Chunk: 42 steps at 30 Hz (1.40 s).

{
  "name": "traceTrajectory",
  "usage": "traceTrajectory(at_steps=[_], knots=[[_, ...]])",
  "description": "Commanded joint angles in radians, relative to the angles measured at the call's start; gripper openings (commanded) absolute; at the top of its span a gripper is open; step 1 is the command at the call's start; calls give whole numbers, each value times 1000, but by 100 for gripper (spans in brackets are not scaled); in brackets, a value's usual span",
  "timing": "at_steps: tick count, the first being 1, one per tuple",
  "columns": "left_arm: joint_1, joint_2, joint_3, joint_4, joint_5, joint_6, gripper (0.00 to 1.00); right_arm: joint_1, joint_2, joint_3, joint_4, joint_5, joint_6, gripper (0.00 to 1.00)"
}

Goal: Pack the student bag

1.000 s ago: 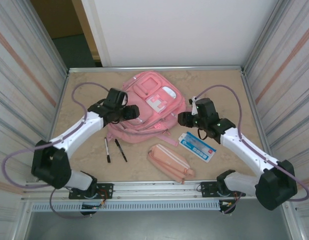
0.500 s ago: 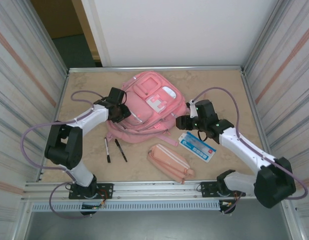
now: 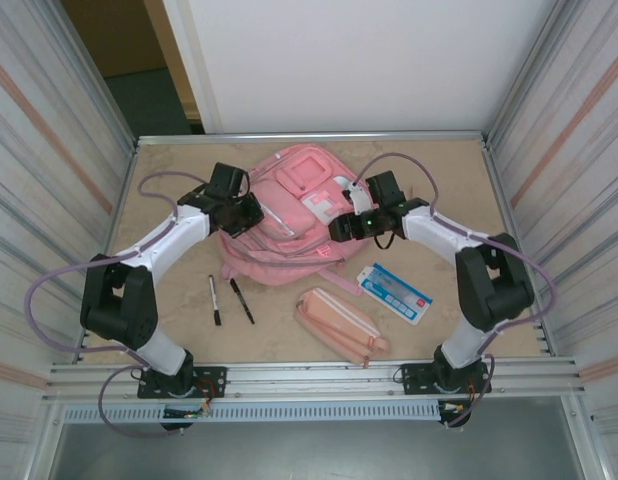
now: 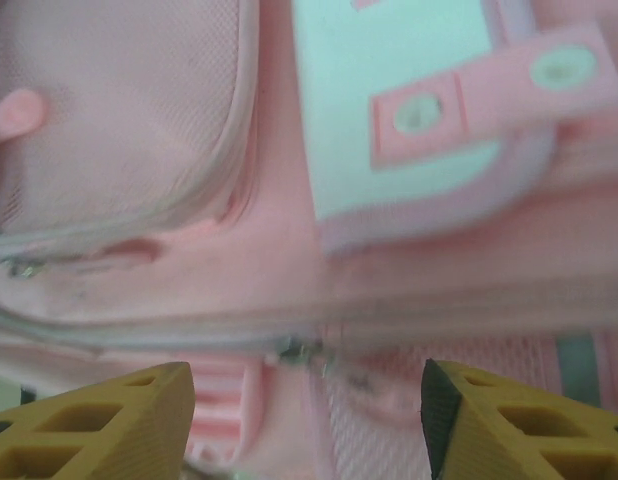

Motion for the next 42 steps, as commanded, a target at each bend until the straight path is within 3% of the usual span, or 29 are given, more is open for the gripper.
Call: traceTrajectory(at_steps=[1, 6, 10, 14, 17, 28, 42], knots=[[-9, -73, 56, 41, 108, 15, 0, -6, 58, 50, -48, -86, -77, 64], [-7, -55, 74, 34, 143, -2, 0, -17, 115, 99, -112, -176, -107, 67], [-7, -47, 88, 38, 153, -2, 0, -18, 84, 43, -120, -226, -111, 66], [-7, -46, 101, 40, 155, -9, 0, -5, 53, -13, -127, -172, -145, 64], [-7, -48, 95, 49, 163, -20, 0, -3, 74, 22, -185, -157, -164, 55], [-3, 3, 129, 60, 139, -31, 0, 43, 27, -11, -239, -16, -255, 56], [-1, 17, 101, 129, 154, -151, 0, 58, 28, 6, -265, 47, -219, 53]])
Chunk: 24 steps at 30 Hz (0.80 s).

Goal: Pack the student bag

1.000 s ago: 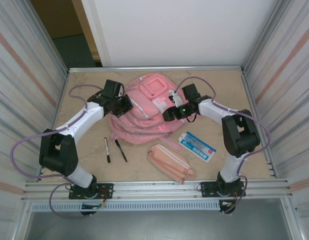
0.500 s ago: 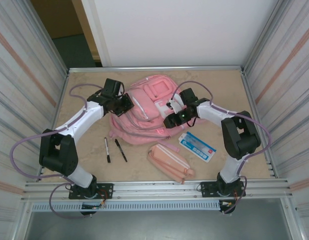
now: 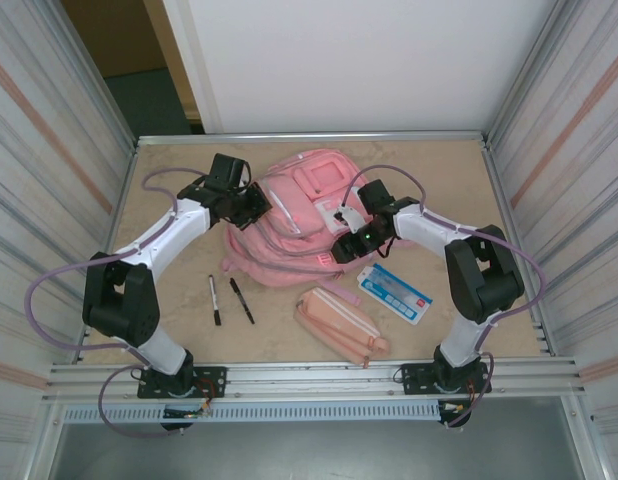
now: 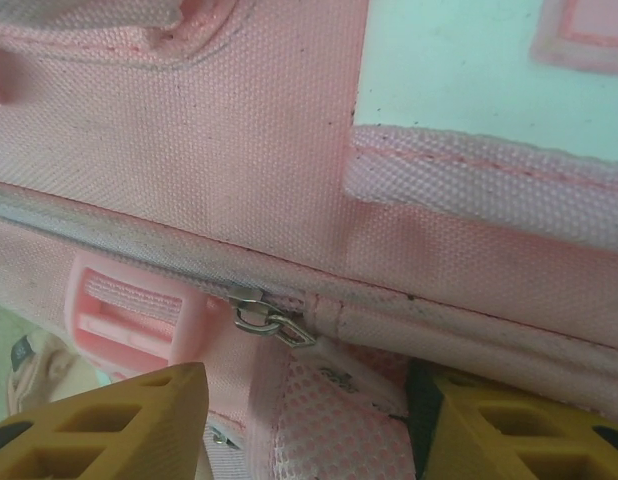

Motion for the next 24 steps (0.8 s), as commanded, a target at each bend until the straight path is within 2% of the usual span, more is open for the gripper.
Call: traceTrajectory(at_steps=[1, 2, 4, 10, 12, 14, 16, 19, 24], knots=[[-1, -7, 29, 111, 57, -42, 0, 15, -22, -10, 5, 26, 17, 48], [-3, -2, 31, 112, 64, -45, 0, 14, -29, -11, 18, 22, 20, 45], [-4, 5, 29, 117, 79, -58, 0, 1, -47, -11, 34, 8, 35, 25], [-3, 8, 28, 124, 85, -63, 0, -31, -82, 1, 21, -59, 45, 6], [-3, 5, 25, 125, 70, -63, 0, -28, -98, 10, -3, -68, 60, 3], [-4, 4, 21, 125, 49, -63, 0, -25, -94, 45, -66, -18, 150, 3], [-12, -4, -15, 163, 6, -118, 0, -9, -55, 130, -219, 48, 239, 2], [-43, -11, -108, 325, -45, -236, 0, 36, -44, 179, -317, 34, 263, 1], [-83, 22, -106, 342, -115, -274, 0, 90, -9, 287, -469, -17, 217, 3]])
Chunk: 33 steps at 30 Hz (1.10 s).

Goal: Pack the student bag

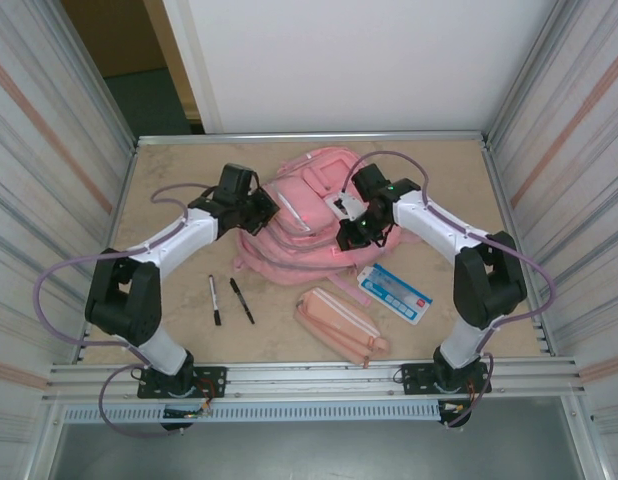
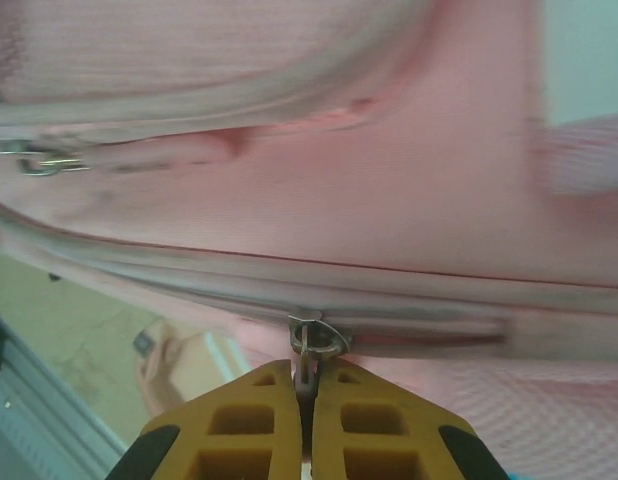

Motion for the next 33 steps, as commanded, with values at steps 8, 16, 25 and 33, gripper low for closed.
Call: traceTrajectory(at_steps=[8, 16, 25, 33], knots=[[-90, 73, 12, 202, -168, -162, 0, 57, 129, 110, 112, -294, 122, 8], [-41, 116, -61, 384, 2, -59, 22, 79, 100, -75, 464, -267, 346, 25], [74, -83, -101, 65, 175, 326, 48, 73, -244, -313, 429, 175, 269, 44], [-94, -227, -152, -114, 95, 481, 49, -17, -617, -473, 394, 455, 325, 99]])
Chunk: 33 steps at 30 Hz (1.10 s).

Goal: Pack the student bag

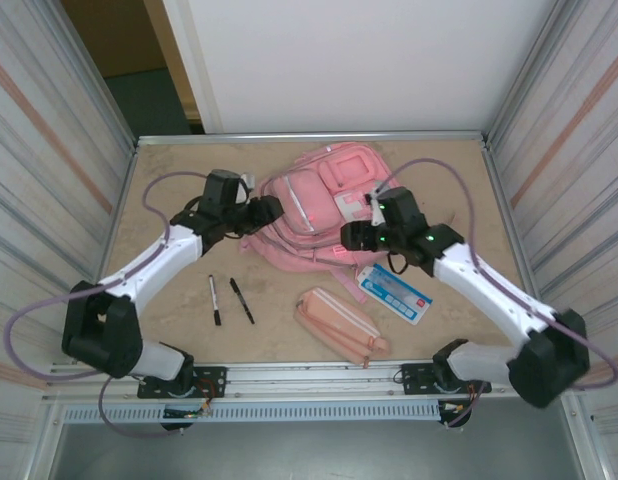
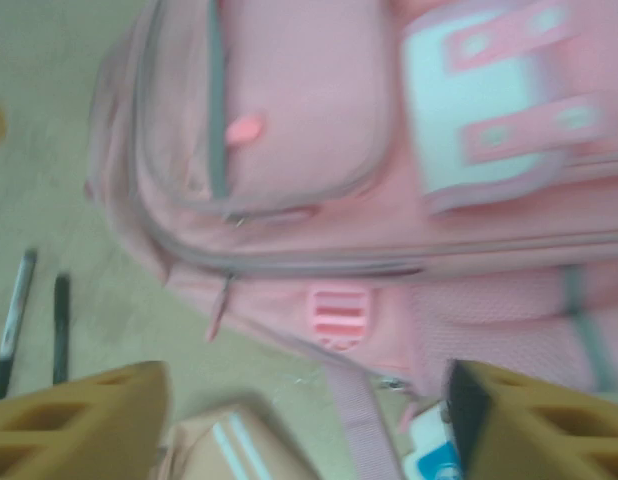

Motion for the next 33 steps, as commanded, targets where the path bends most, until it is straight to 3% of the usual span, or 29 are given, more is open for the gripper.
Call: traceTrajectory(at_steps=[1, 2, 4, 9, 14, 18, 24, 29, 33], knots=[[-107, -9, -51, -95, -41, 91, 49, -98, -88, -101, 30, -4, 46, 99], [-147, 0, -57, -77, -63, 77, 49, -141, -96, -120, 62, -116, 97, 99], [-213, 32, -58, -37, -111, 32, 49, -187, -58, -97, 40, -212, 186, 99], [-326, 145, -9, -28, -246, -100, 49, -182, 135, 48, -123, -188, 409, 98], [-410, 236, 99, -145, -390, -107, 48, -157, 236, 54, -47, -181, 579, 88], [-430, 279, 145, -186, -530, -109, 45, -142, 300, 76, -27, -167, 649, 81], [-431, 387, 235, -188, -554, -101, 40, -123, 393, 134, -41, -135, 743, 67], [-440, 437, 242, -204, -562, -167, 41, -121, 456, 146, -7, -114, 854, 66], [-451, 453, 239, -242, -626, -227, 48, -105, 527, 168, 40, -115, 876, 64]])
